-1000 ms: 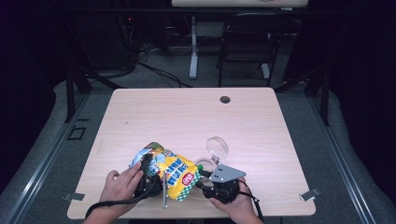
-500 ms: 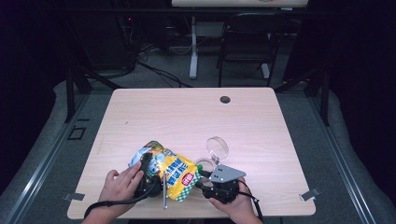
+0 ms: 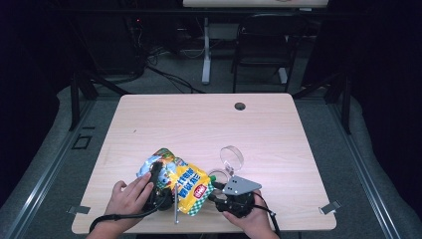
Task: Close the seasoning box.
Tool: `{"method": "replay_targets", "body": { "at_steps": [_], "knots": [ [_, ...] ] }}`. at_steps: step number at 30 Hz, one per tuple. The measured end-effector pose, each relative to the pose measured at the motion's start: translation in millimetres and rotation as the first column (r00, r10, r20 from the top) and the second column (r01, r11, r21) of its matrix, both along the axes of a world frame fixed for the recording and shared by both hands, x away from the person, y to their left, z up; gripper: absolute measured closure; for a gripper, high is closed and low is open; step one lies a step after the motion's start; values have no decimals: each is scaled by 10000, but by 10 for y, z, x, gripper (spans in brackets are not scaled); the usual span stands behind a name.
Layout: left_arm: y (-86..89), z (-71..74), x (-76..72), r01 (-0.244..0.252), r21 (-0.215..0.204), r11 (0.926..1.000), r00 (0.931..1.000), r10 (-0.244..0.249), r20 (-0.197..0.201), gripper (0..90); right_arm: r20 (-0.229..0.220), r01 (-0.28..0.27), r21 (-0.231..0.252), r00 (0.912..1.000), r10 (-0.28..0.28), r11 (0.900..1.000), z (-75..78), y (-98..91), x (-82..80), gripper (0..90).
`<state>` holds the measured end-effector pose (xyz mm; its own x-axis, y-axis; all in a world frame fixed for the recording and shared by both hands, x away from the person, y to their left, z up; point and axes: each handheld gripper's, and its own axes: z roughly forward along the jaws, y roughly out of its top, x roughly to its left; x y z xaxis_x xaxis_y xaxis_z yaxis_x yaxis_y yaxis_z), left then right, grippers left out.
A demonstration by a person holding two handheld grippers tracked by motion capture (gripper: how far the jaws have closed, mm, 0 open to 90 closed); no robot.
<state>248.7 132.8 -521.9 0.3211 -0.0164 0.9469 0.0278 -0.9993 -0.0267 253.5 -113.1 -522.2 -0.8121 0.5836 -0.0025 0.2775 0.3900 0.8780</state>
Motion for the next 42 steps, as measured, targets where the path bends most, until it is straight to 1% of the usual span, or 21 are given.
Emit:
{"method": "replay_targets", "body": {
  "at_steps": [2,3,5,10,11,12,15,18,22,24,25,26,27,28,29,30,31,33,34,36,42],
  "knots": [
    [3,-6,-2,38,-17,10000,9999,-38,123,560,14,-6,-54,10000,6,10000,0,0,-1,606],
    [4,-10,-4,45,-11,10000,9998,-44,175,560,25,13,5,10000,-13,10000,-4,5,-3,606],
    [2,-12,-8,79,66,9999,9994,-82,335,560,26,7,-29,10000,-7,10000,-5,4,-2,605],
    [6,-20,-11,173,174,9997,9983,-182,558,560,24,10,-54,10000,-10,10000,-9,5,-3,603],
    [6,-21,-10,161,155,9998,9985,-168,514,560,16,6,-52,10000,-6,10000,-9,5,-3,603],
    [5,-18,-11,188,216,9996,9981,-200,588,560,8,9,-47,10000,-9,10000,-9,5,-3,604],
    [3,-9,-10,203,294,9994,9981,-220,582,560,1,16,-47,10000,-16,10000,-10,6,-4,603],
    [-1,4,-13,264,449,9986,9971,-295,706,560,8,18,-42,10000,-18,10000,-12,8,-8,603],
    [-6,18,-17,280,568,9980,9966,-323,761,560,-9,-4,-55,10000,4,10000,-13,9,-9,603],
    [-6,19,-17,264,553,9981,9970,-303,709,560,-7,9,-69,10000,-9,10000,-13,10,-12,603],
    [-10,26,-19,303,681,9972,9963,-356,777,560,-11,-6,-80,10000,6,10000,-13,9,-11,604],
    [-11,26,-22,237,667,9975,9970,-286,724,560,-8,12,-92,10000,-12,10000,-13,9,-13,604],
    [-12,26,-25,234,670,9975,9968,-284,752,560,5,30,-82,10000,-30,10000,-15,11,-14,604],
    [-9,24,-22,325,683,9971,9954,-385,878,560,-13,-5,-53,10000,5,10000,-16,11,-13,604],
    [-14,31,-29,253,754,9968,9962,-314,817,561,-22,2,-34,10000,-2,10000,-17,12,-14,604],
    [-22,45,-31,277,985,9947,9960,-358,815,561,-14,0,-73,10000,0,10000,-17,10,-14,604],
    [-20,42,-35,285,920,9953,9955,-366,869,562,17,35,-111,10000,-35,9999,-17,10,-15,604],
    [-18,41,-40,272,815,9963,9960,-340,829,563,11,15,-103,10000,-15,9999,-17,12,-16,604],
    [-23,53,-43,333,959,9948,9942,-428,988,564,10,17,-100,10000,-16,9999,-17,11,-16,604],
    [-27,60,-44,353,1059,9938,9937,-462,1022,566,11,29,-111,10000,-29,9999,-16,11,-16,604],
    [-37,72,-38,414,1073,9934,9940,-518,964,571,1,44,-120,10000,-44,9999,-17,7,-15,604]
  ]
}}
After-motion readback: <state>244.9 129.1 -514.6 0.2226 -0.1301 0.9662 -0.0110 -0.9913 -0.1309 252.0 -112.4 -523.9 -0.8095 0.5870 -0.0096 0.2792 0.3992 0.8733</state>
